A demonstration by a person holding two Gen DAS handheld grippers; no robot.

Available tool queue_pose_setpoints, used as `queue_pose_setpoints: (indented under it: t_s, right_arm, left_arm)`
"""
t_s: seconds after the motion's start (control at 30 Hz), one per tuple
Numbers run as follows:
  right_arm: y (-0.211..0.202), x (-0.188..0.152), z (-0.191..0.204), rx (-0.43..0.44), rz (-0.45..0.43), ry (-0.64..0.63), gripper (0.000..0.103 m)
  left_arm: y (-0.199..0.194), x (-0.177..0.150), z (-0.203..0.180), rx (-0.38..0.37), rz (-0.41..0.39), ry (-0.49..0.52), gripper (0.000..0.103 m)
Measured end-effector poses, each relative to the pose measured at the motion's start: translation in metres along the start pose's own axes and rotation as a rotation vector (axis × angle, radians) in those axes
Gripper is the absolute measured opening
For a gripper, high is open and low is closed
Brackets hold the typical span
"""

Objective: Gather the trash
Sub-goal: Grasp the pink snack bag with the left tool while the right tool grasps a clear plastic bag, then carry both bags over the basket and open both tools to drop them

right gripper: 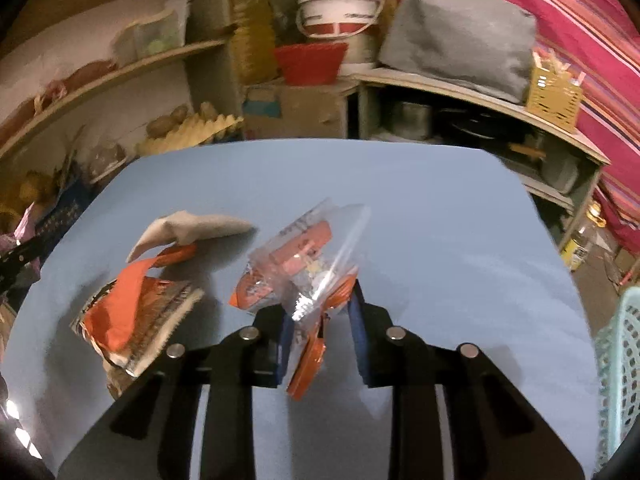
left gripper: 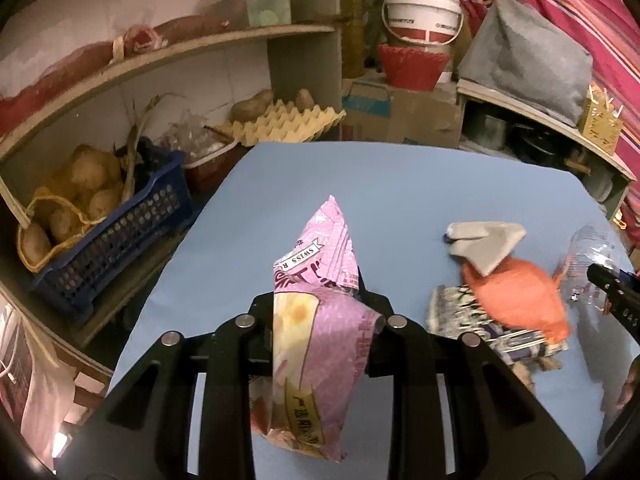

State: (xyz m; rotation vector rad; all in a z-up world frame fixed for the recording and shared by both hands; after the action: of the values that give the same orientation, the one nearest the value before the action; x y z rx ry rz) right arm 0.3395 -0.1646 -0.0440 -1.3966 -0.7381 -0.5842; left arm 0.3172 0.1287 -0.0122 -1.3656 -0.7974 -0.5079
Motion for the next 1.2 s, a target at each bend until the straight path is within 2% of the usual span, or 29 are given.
queue_pose_setpoints:
  t_s: [0.3,0.6,0.73,0.97,1.2]
  right_arm:
    - [-0.048,-0.006,-0.064,-0.053,-0.043,0.042,0.026]
    - [-0.092,-0.024,-0.133,-0.12,-0.067,0.094,0.026]
    - [-0.113,-0.034,-0.174,-0.155,-0.079,0.137,0.026]
    - [-0.151,-0.054,-0.244,-0.211,-0.106,0.229,0.026]
    - [-0.166,-0.077,-0.301,-0.26,-0.102,0.326,0.026]
  left_arm:
    - [-0.033,0.009,-0.056,-0.069,-0.053,0.022,0.026]
    - [-0.069,0.009,-0.149,-0.172,-0.104,0.118,0.026]
    - [-0.074,0.003,-0.192,-0.22,-0.077,0.156,0.026]
    - [-0.09,-0.005,-0.266,-0.296,-0.085,0.227,0.026]
    - [-0.094,-0.025,-0.341,-0.378,-0.044,0.268,0.026]
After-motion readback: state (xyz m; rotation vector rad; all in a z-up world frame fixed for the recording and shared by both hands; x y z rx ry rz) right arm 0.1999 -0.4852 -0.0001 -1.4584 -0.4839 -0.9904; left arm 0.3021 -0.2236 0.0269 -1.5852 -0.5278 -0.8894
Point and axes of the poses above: each gripper's, at about its wrist camera, not at the fingertips, and y roughly the way its jaws point, z to its left, x to its top, the point moved 3 cm from there along y, roughly the way its jaws point, and after that the axes turned 2 degrees about -y, right-handed, at the moved point
